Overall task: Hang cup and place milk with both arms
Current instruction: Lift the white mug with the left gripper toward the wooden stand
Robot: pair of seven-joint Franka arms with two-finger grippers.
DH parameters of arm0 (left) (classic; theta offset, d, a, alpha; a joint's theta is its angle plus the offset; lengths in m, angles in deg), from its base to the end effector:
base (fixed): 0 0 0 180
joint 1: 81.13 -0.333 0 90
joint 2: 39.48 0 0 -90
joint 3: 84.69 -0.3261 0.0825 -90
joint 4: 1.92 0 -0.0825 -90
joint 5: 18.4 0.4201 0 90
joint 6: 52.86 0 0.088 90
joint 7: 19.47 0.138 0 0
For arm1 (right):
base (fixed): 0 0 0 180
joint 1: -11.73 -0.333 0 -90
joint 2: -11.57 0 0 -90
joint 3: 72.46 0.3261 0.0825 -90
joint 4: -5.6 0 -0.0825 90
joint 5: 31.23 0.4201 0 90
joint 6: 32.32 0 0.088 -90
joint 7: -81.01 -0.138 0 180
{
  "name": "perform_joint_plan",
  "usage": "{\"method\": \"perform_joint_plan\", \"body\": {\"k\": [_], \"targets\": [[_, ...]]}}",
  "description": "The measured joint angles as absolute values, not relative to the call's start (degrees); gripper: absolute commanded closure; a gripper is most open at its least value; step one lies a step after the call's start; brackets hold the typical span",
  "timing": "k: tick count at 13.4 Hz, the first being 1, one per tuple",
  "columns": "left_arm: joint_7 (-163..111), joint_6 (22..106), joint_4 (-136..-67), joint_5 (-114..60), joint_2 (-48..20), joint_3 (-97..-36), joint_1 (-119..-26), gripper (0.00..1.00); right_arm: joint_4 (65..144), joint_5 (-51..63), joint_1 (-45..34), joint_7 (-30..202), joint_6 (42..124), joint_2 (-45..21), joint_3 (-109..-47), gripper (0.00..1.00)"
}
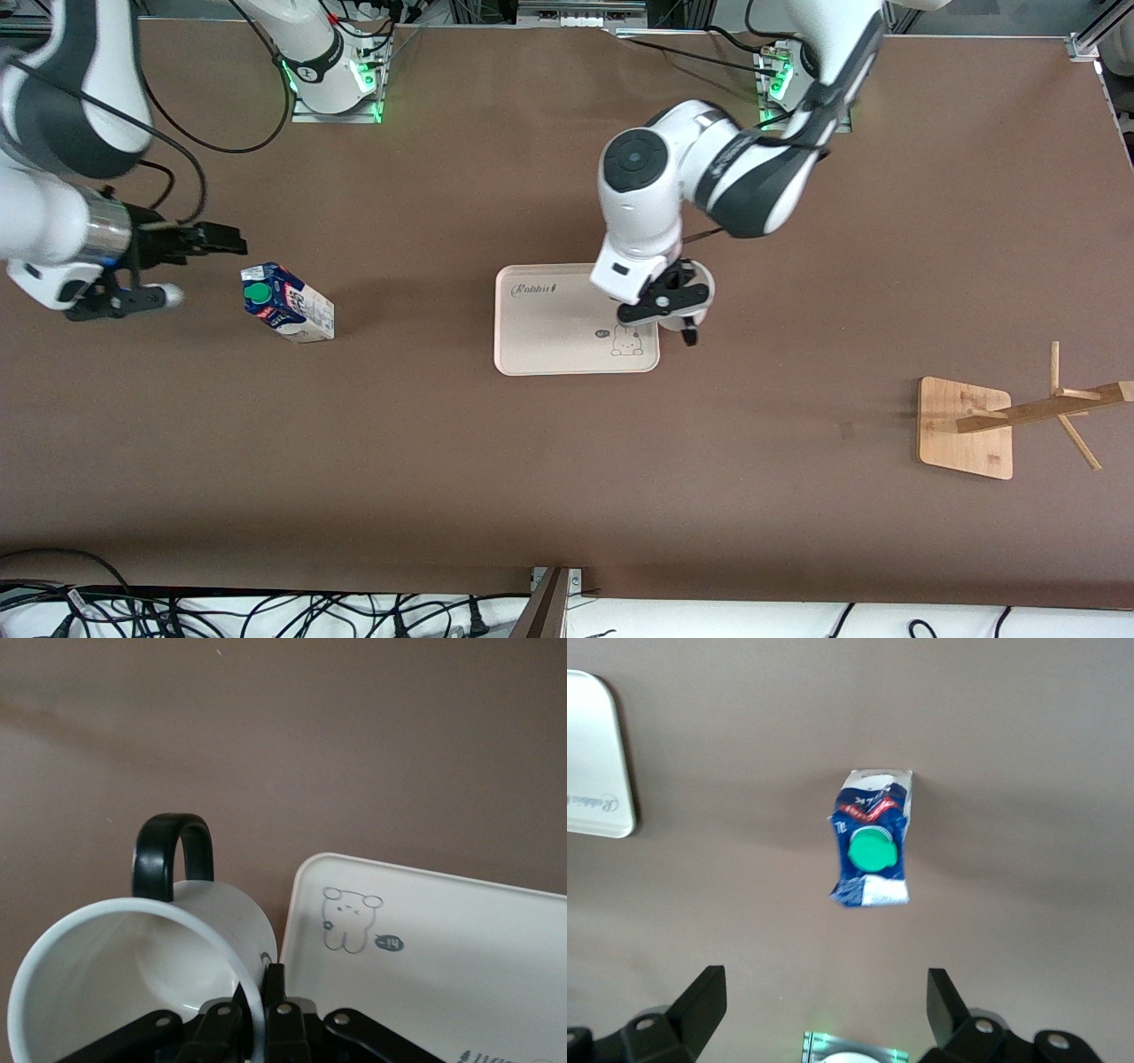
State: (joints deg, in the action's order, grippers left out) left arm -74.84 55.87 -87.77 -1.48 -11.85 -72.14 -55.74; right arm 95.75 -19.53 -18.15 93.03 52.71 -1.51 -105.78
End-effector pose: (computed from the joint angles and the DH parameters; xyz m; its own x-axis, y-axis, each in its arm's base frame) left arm 0.5979 -0.4031 0.3552 0.9730 0.2095 0.0970 0.2229 -0.9617 -0.1592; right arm 0.6197 0.0181 0.4783 0.9563 0.1453 -0.2539 0.1147 -0.9847 -0.1315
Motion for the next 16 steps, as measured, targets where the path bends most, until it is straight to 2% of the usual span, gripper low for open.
{"method": "perform_joint_plan", "body": {"k": [2,6,8,11,12,15,16], "targets": [[-66.8,52.0,-85.5,-1.5,-14.7,-72.3,-60.3,1.0,91.1,-19.5,-18.1,93.0,50.0,-0.8,-106.8,0.0],[-53.3,49.5,-82.8,-1.5,-17.4,-72.5,-69.0,1.0,82.4,-23.7,-18.4,93.0,50.1,-1.2,-106.5,0.0],[-47.3,49.3,-82.6,-1.5,-18.1,-72.5,-72.7,1.0,79.6,-25.3,-18.6,93.0,53.3,-2.3,-106.4,0.0],[-38.3,48.5,-82.6,-1.5,-18.9,-72.5,-78.4,1.0,79.3,-28.0,-17.5,93.0,59.7,-4.5,-105.5,0.0],[-35.7,48.2,-82.6,-2.0,-19.1,-72.5,-80.5,1.0,79.4,-28.1,-14.6,92.9,59.8,-4.7,-102.9,0.0],[-27.5,47.9,-82.6,-5.3,-19.2,-72.5,-87.0,1.0,80.6,-28.1,4.2,93.1,59.2,-2.3,-85.4,0.0],[-25.4,47.9,-82.6,-5.8,-19.1,-72.5,-88.8,1.0,81.0,-28.2,8.3,93.3,58.3,-1.2,-82.2,0.0]]}}
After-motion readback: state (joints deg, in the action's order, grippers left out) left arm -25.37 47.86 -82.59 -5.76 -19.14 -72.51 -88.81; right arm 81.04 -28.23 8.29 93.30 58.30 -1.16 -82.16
